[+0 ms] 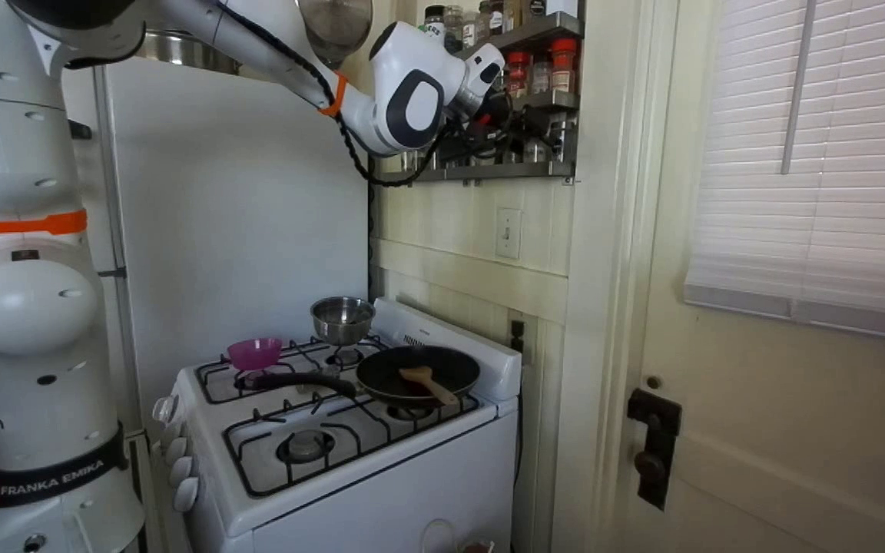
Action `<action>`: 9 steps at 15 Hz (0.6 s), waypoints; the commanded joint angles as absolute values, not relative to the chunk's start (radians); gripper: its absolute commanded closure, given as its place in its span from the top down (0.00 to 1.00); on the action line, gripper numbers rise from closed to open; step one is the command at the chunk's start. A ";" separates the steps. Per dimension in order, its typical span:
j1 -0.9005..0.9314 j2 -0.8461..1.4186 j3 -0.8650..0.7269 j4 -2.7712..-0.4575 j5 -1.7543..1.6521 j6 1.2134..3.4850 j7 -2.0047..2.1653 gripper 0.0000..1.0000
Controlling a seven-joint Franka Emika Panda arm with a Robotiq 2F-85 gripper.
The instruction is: Remove one container from the bottom right rack and put it on the stove
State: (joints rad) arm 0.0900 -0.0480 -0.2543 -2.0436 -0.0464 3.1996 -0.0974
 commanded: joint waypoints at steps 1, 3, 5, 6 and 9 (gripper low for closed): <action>0.097 -0.023 -0.245 -2.023 -0.045 3.215 -0.091 0.56; 0.036 -0.022 -0.177 -2.023 -0.048 3.215 -0.087 0.40; 0.019 -0.026 -0.155 -2.022 -0.050 3.212 -0.087 0.26; 0.009 -0.027 -0.144 -2.027 -0.049 3.215 -0.086 0.24; -0.015 -0.033 -0.124 -2.042 -0.047 3.216 -0.084 0.23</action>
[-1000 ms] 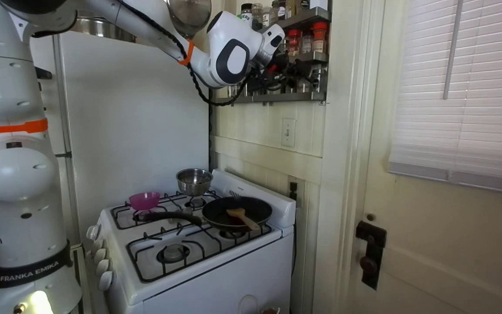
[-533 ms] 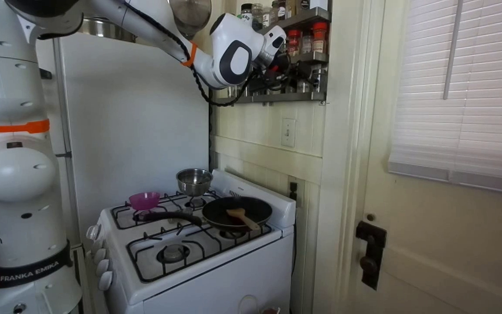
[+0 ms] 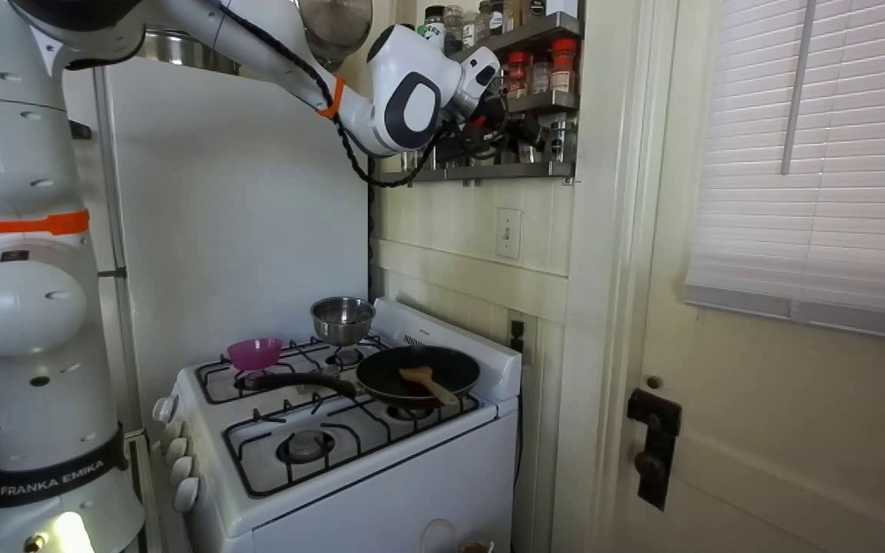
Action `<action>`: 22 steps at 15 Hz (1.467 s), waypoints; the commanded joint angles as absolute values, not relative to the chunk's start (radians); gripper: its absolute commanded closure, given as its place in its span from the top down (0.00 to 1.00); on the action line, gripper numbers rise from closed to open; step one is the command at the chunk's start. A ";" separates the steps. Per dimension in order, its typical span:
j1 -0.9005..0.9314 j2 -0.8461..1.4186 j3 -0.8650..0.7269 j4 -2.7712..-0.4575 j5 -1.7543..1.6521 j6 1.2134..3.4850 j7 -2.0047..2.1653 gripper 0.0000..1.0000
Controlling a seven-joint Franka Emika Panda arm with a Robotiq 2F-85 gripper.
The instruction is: Remove one container from the bottom right rack and put it on the stove
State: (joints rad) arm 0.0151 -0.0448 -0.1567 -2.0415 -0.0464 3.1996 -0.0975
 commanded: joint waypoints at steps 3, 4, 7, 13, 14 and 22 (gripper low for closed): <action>-0.031 -0.038 -0.116 -2.066 -0.045 3.241 -0.082 0.23; -0.034 -0.034 -0.113 -2.071 -0.041 3.247 -0.077 0.23; -0.047 -0.010 -0.114 -2.067 -0.032 3.281 -0.059 0.23; -0.068 -0.014 -0.117 -2.091 -0.049 3.349 -0.067 0.23; -0.068 -0.018 -0.117 -2.097 -0.055 3.360 -0.074 0.23; -0.063 -0.038 -0.084 -2.146 0.063 3.460 -0.248 0.23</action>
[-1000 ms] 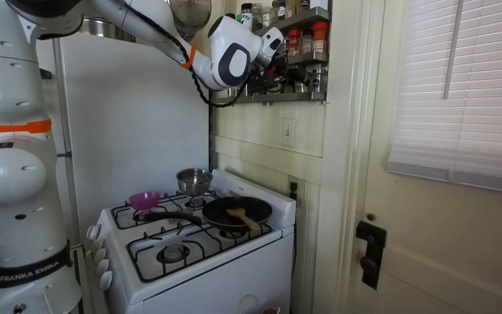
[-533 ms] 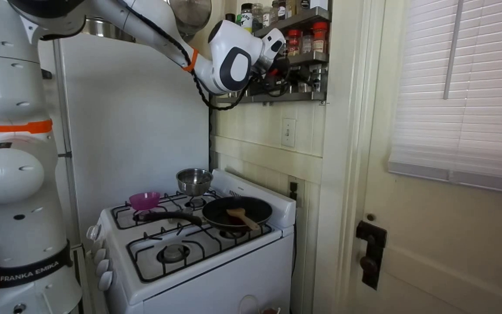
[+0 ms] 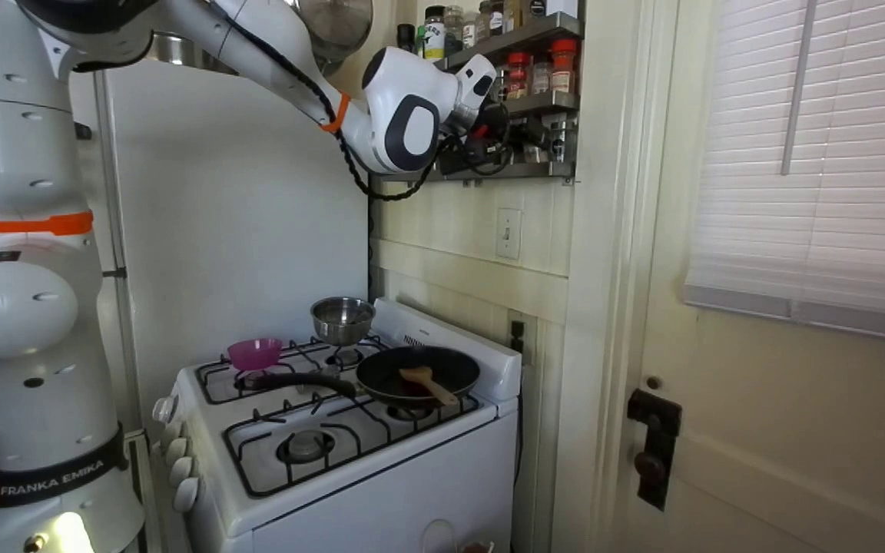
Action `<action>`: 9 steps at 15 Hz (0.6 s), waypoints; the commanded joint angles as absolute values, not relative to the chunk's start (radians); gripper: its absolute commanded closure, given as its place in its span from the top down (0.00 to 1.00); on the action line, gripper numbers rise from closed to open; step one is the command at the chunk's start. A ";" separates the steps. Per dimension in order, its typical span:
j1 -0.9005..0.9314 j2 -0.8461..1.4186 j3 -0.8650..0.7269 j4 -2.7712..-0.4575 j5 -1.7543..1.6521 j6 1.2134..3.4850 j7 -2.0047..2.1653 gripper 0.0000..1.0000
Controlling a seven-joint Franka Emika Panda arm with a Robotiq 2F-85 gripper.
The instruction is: Remove one container from the bottom right rack and put it on the stove
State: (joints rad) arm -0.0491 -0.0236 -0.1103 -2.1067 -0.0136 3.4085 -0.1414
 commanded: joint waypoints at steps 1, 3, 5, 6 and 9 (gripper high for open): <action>-0.059 -0.040 -0.077 -2.150 0.092 3.473 -0.284 0.23; -0.052 -0.046 -0.058 -2.169 0.174 3.503 -0.377 0.23; -0.035 -0.057 -0.036 -2.187 0.229 3.502 -0.422 0.23; -0.046 -0.024 -0.059 -2.135 0.167 3.486 -0.363 0.48; -0.040 -0.028 -0.041 -2.141 0.194 3.489 -0.390 0.48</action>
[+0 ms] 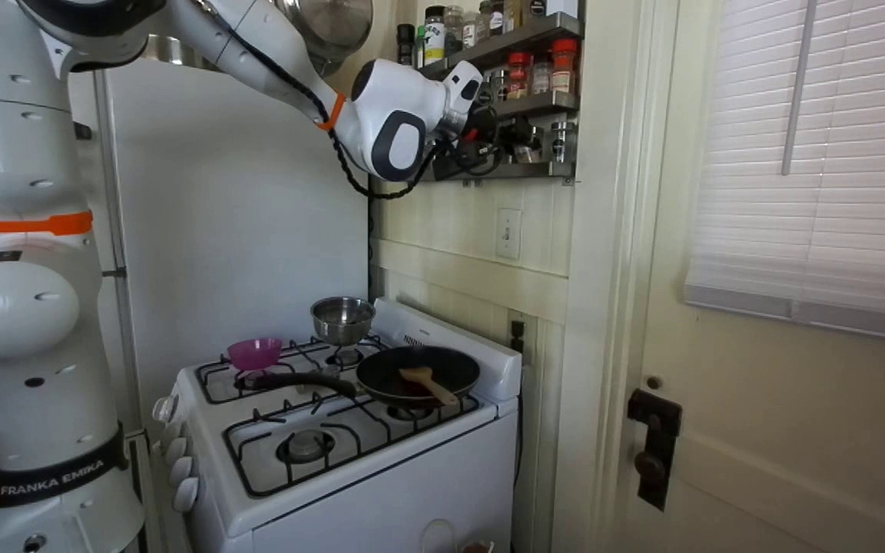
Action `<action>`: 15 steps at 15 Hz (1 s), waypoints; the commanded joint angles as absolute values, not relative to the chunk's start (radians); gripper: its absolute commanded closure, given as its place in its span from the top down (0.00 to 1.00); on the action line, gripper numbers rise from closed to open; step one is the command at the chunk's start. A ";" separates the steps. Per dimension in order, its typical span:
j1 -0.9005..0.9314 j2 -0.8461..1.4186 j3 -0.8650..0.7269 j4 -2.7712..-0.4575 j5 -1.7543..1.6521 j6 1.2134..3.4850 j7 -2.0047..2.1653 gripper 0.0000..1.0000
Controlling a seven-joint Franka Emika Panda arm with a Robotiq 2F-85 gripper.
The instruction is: Remove one container from the bottom right rack and put it on the stove
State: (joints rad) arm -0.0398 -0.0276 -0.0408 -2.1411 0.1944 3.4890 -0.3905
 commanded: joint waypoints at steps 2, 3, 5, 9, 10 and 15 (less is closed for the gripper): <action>-0.045 -0.029 -0.039 -2.146 0.219 3.512 -0.420 0.23; -0.047 -0.027 -0.035 -2.155 0.241 3.546 -0.434 0.23; -0.044 -0.028 -0.032 -2.172 0.271 3.614 -0.431 0.23; -0.025 -0.009 -0.016 -2.202 0.313 3.724 -0.415 0.23; -0.022 -0.004 -0.011 -2.205 0.319 3.747 -0.417 0.23; -0.008 -0.002 0.014 -2.229 0.358 3.855 -0.429 0.23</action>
